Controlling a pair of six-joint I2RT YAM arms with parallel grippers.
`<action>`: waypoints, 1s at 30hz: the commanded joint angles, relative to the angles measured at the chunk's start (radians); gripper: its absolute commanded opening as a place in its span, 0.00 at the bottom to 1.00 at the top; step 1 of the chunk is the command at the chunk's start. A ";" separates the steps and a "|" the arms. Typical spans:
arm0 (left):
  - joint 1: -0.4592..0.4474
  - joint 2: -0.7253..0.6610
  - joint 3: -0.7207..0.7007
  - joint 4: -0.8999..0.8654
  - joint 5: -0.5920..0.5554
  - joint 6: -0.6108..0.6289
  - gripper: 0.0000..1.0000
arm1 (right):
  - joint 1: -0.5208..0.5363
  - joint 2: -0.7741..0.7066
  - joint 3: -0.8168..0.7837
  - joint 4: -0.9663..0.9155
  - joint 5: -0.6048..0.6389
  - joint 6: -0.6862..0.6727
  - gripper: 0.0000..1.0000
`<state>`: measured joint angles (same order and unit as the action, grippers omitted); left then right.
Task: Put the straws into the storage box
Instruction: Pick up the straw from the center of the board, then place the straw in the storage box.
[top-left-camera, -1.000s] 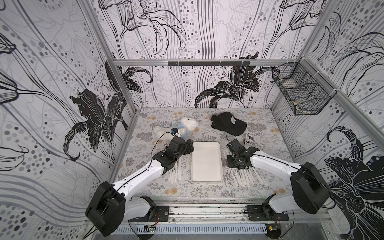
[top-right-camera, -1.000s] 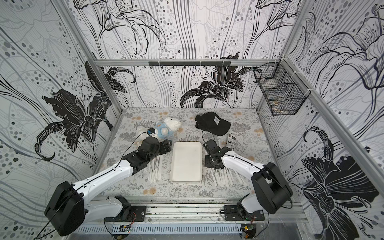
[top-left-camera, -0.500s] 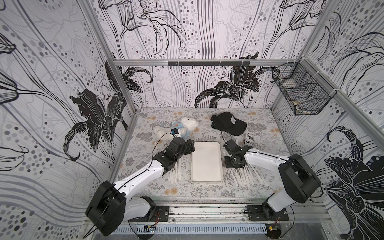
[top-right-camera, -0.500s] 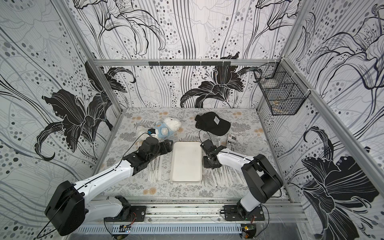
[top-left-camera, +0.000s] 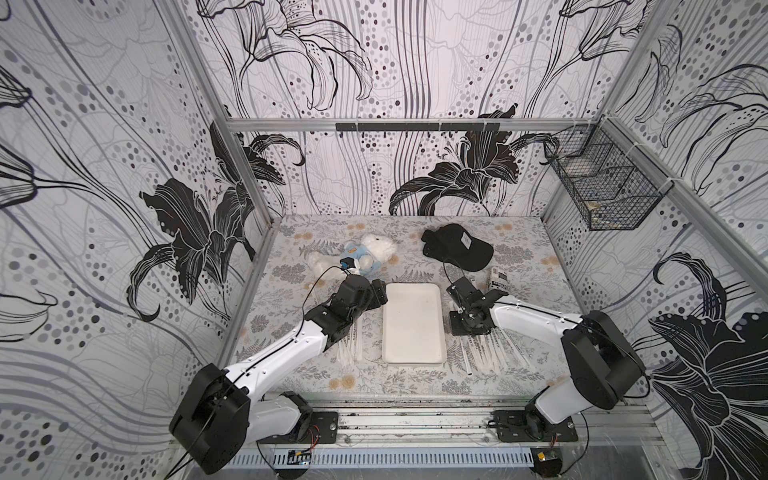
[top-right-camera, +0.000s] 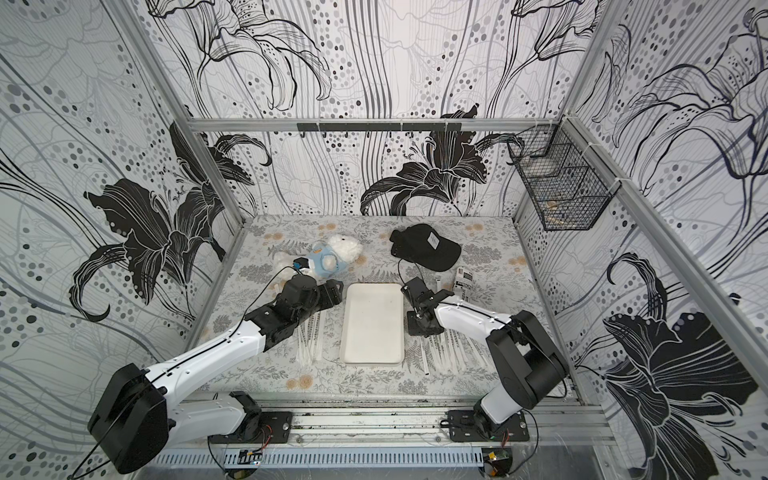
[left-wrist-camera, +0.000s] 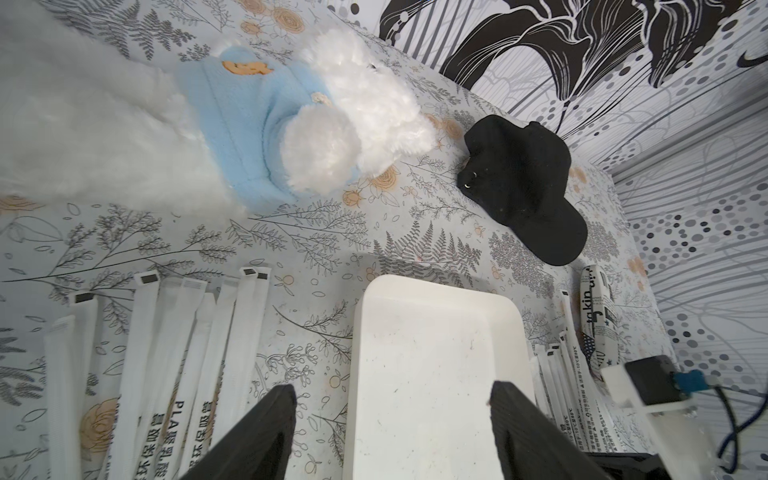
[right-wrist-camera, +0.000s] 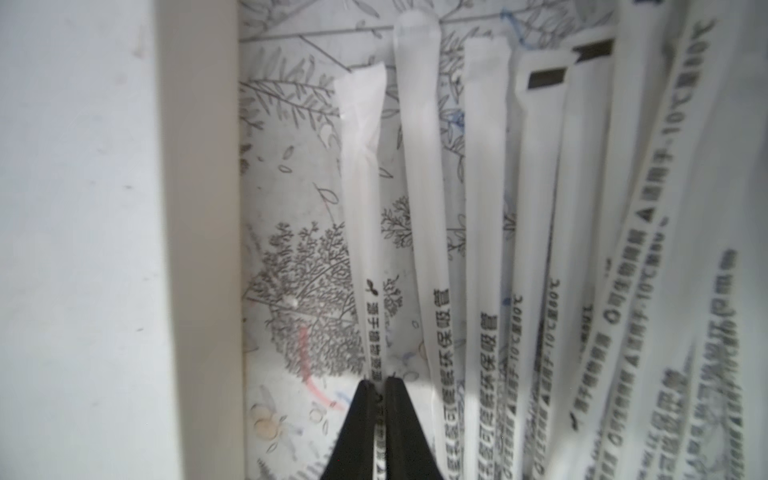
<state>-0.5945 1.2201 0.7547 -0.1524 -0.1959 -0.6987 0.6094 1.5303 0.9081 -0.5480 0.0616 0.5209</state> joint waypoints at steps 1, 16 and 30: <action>0.006 -0.032 0.063 -0.078 -0.062 0.007 0.77 | 0.007 -0.091 0.101 -0.086 -0.062 0.073 0.10; 0.076 -0.087 0.003 -0.090 -0.018 -0.004 0.70 | 0.106 0.132 0.203 0.117 -0.053 0.260 0.10; 0.119 -0.086 -0.027 -0.084 0.017 -0.005 0.65 | 0.107 0.263 0.158 0.105 -0.015 0.264 0.13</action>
<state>-0.4866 1.1397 0.7361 -0.2466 -0.1947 -0.7033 0.7105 1.7786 1.0679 -0.4217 0.0151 0.7784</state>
